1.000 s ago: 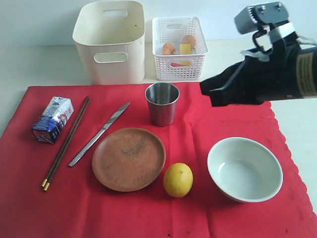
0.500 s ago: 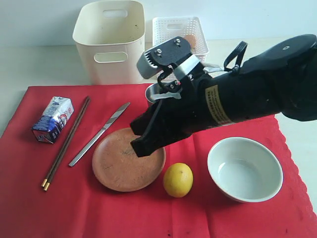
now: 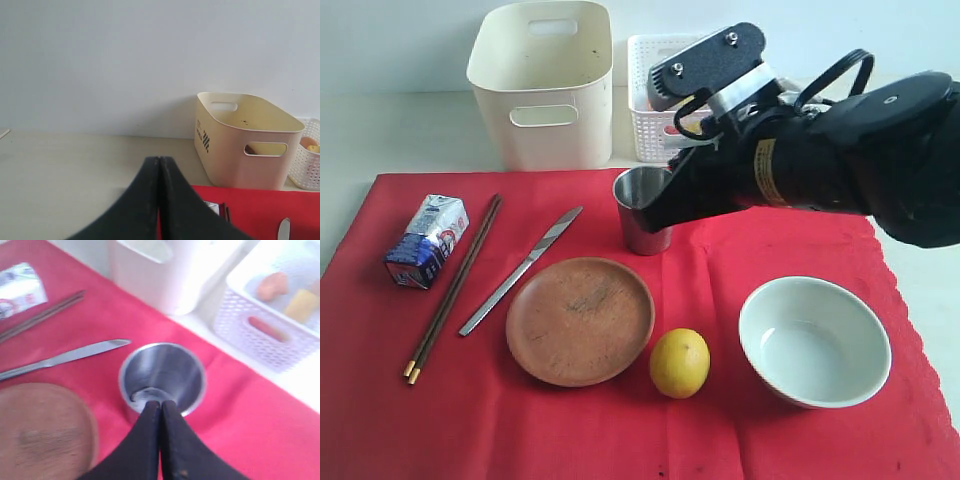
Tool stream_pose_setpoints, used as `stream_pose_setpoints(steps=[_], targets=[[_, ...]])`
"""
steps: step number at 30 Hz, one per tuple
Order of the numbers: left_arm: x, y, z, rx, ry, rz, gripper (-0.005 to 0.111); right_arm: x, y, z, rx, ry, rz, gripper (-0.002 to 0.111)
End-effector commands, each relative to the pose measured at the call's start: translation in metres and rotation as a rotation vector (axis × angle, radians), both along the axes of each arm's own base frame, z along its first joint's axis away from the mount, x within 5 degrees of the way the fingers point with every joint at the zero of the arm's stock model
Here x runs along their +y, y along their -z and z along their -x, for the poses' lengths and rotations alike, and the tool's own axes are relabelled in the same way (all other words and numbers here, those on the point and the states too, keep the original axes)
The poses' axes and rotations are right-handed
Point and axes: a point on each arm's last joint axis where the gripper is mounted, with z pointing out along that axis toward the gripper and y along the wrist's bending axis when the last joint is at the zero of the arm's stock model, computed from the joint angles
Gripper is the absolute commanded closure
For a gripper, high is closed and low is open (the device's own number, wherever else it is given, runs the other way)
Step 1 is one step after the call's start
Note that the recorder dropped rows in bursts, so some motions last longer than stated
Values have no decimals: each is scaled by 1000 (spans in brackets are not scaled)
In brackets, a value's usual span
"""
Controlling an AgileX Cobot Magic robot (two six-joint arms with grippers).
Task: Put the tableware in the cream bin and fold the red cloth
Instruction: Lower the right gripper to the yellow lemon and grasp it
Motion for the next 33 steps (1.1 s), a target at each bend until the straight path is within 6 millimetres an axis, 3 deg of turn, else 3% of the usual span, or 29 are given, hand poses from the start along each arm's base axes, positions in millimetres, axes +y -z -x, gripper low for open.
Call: stream_pose_setpoints(steps=[1,2,6,11,18,28,33], targets=[[0,-1,0,-5,-3,3,106,-25,2,-8,-40,250,125,108],[0,-1,0,-5,-3,3,106,-34,5,-6,21,332,170,108],[0,-1,0,-5,-3,3,106,-45,9,9,178,309,326,108],[0,-1,0,-5,-3,3,106,-31,-2,31,327,95,185,108],[0,-1,0,-5,-3,3,106,-18,-14,56,522,-144,151,107],[0,-1,0,-5,-3,3,106,8,23,73,587,-176,306,59],[0,-1,0,-5,-3,3,106,14,30,73,539,-206,323,38]])
